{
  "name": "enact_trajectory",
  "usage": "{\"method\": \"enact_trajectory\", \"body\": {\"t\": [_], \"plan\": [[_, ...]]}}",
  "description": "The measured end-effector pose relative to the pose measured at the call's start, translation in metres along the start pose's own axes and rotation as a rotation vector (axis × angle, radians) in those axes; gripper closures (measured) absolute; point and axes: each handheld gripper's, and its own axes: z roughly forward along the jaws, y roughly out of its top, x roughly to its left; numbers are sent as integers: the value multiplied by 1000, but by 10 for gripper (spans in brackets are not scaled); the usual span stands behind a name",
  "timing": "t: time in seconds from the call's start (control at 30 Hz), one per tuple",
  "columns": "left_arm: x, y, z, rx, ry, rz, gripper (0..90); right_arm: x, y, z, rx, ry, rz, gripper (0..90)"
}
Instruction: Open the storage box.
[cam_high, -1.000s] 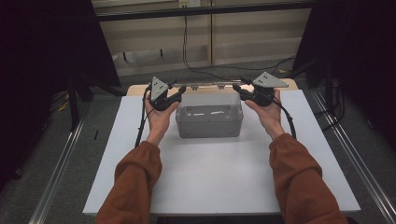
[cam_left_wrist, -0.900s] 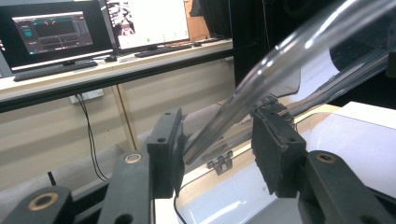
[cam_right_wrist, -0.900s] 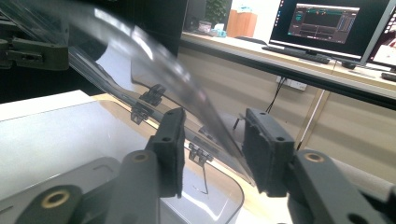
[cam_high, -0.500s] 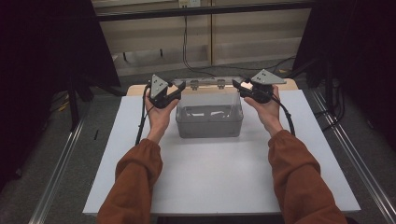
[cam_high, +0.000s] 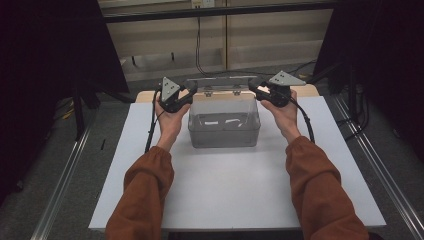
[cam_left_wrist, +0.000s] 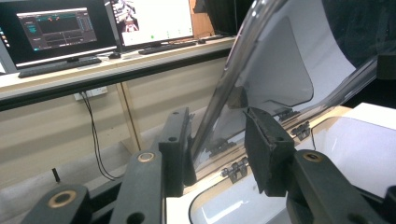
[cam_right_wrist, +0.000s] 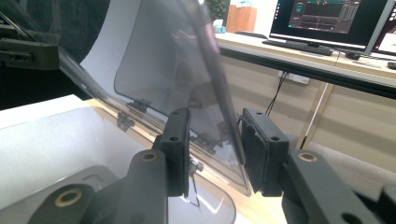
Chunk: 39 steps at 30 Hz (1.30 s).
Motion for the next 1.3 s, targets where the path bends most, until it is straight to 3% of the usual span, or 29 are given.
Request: {"method": "enact_trajectory", "body": {"t": [0.27, 0.6, 0.8, 0.87, 0.93, 1.3], "plan": [[4, -1, 5, 10, -3, -22, 613, -5, -6, 4, 5, -16, 14, 623], [8, -6, 14, 36, -4, -54, 620, -10, -7, 13, 46, -20, -9, 620], [12, -5, 15, 47, -16, -22, 634, -9, -12, 19, 45, -35, 15, 587], [12, -7, 16, 40, -14, -37, 640, -10, -13, 20, 41, -34, 27, 585], [14, -7, 17, 47, -17, -22, 651, -10, -15, 21, 43, -30, 36, 600], [19, -6, 22, 59, -10, -20, 686, -12, -23, 26, 44, -36, 43, 602]]}}
